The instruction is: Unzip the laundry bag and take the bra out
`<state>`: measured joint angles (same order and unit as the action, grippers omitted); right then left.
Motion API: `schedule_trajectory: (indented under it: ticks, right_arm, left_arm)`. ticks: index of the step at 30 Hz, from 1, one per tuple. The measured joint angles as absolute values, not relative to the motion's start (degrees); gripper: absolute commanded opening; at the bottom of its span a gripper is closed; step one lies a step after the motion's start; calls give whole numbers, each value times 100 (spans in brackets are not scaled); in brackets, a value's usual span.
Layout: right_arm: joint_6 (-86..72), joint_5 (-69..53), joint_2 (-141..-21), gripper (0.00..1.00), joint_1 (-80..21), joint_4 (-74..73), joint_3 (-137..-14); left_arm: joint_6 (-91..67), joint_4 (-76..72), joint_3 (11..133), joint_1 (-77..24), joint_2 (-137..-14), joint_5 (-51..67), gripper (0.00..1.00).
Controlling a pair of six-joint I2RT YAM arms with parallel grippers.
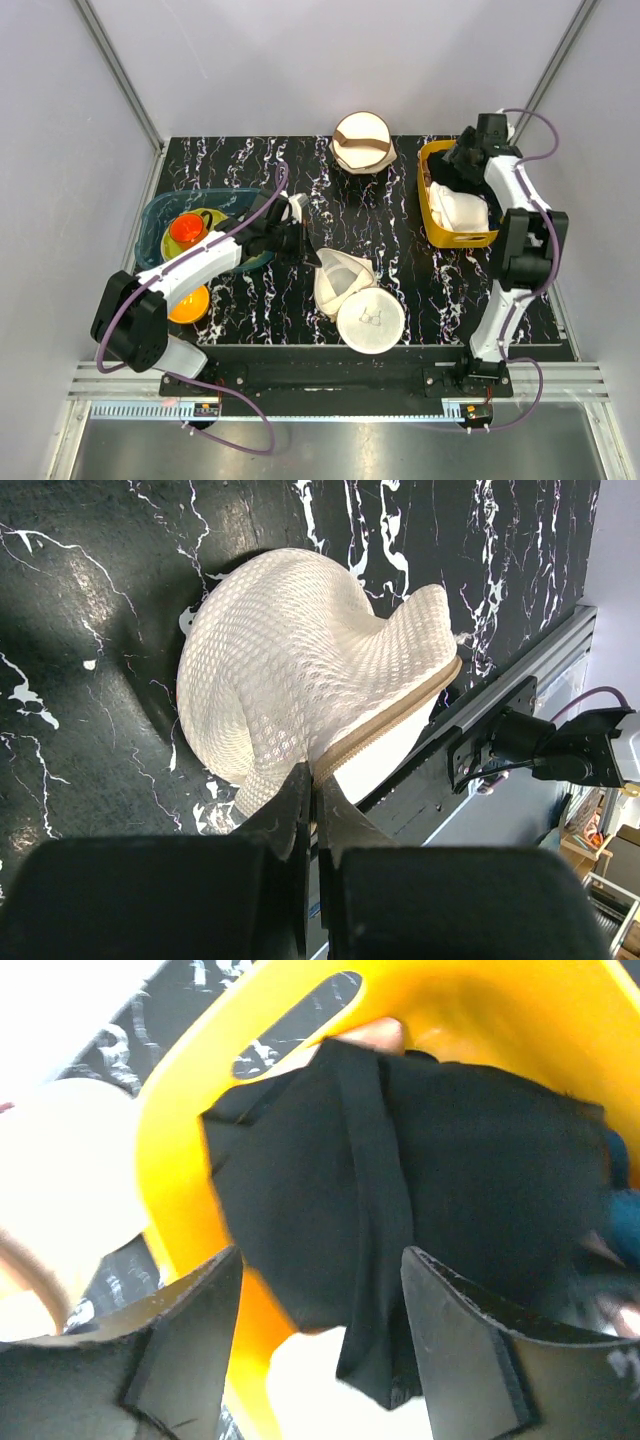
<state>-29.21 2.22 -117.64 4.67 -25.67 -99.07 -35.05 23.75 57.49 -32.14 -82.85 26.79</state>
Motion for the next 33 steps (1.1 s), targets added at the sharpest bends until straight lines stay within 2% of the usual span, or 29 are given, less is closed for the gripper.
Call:
schedule_trajectory:
  ticks: [4, 10, 16, 22, 23, 24, 25, 27, 29, 33]
  right_arm:
    - [-3030, 130, -10615, 84, 467, -2495, -9360]
    - [-3114, -23, -9218, 89, 467, -2187, -8597]
    - [-3210, -154, -8121, 93, 368, -2141, -7251]
    - [-3216, -119, -7168, 94, -762, -2327, -6401]
    - [-3238, -139, -6989, 94, -928, -2316, -6241]
    - [-3273, -169, -6790, 96, -1015, -2311, -6062]
    - [-3317, -183, -6591, 97, -1041, -2311, -5883]
    - [-3378, -209, -6248, 100, -1044, -2344, -5579]
    - [-3400, -204, -5929, 100, -1046, -2506, -5380]
    - [-3319, -161, -5548, 100, -1046, -2832, -5358]
  left_arm:
    - [-3503, 2394, 5760, -3221, -8285, 2679, 0]
    - [-3494, 2440, 5874, -3221, -8285, 2679, 0]
    - [-3356, 2635, 6316, -3225, -8377, 2630, 0]
    - [-3148, 2799, 7297, -3107, -8960, 2569, 0]
    - [-3127, 2834, 7498, -3059, -9107, 2571, 3]
    - [-3098, 2882, 7695, -3015, -9255, 2571, 13]
    - [-3057, 2919, 7885, -2969, -9406, 2571, 34]
    - [-2965, 3002, 8119, -2908, -9592, 2571, 56]
    - [-2897, 3162, 8237, -2862, -9657, 2536, 71]
    - [-2818, 3468, 8294, -2856, -9581, 2412, 75]
